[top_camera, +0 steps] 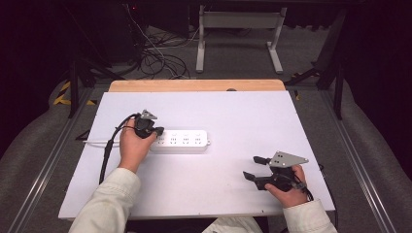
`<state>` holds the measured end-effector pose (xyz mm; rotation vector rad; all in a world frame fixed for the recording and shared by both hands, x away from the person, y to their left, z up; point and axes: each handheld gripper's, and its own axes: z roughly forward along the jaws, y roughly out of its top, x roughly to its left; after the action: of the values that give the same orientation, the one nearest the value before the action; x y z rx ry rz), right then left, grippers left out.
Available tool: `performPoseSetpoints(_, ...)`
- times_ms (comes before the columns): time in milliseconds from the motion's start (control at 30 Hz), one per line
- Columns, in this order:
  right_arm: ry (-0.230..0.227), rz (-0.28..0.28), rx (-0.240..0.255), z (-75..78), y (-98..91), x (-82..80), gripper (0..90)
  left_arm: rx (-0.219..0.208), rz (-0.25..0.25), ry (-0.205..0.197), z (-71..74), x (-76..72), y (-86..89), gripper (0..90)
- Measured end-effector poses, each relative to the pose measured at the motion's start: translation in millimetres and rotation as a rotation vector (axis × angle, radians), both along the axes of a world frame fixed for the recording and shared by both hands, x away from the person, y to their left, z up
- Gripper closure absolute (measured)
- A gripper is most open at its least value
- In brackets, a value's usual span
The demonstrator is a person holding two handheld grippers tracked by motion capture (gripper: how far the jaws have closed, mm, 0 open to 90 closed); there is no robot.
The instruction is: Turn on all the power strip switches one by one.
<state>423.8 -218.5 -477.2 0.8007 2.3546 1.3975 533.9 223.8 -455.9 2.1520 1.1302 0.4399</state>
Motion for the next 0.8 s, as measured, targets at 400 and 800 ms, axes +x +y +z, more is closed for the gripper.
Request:
performPoseSetpoints(400, 0.001, 0.003, -0.002, -0.3, 0.2, 0.0, 30.7, 0.034, 0.03, -0.011, 0.1, -2.7, -6.0, 90.0)
performPoseSetpoints(800, 0.004, 0.004, -0.002, -0.5, 0.2, -0.1, 30.7, 0.009, 0.055, 0.015, 0.0, -2.2, -5.9, 90.0)
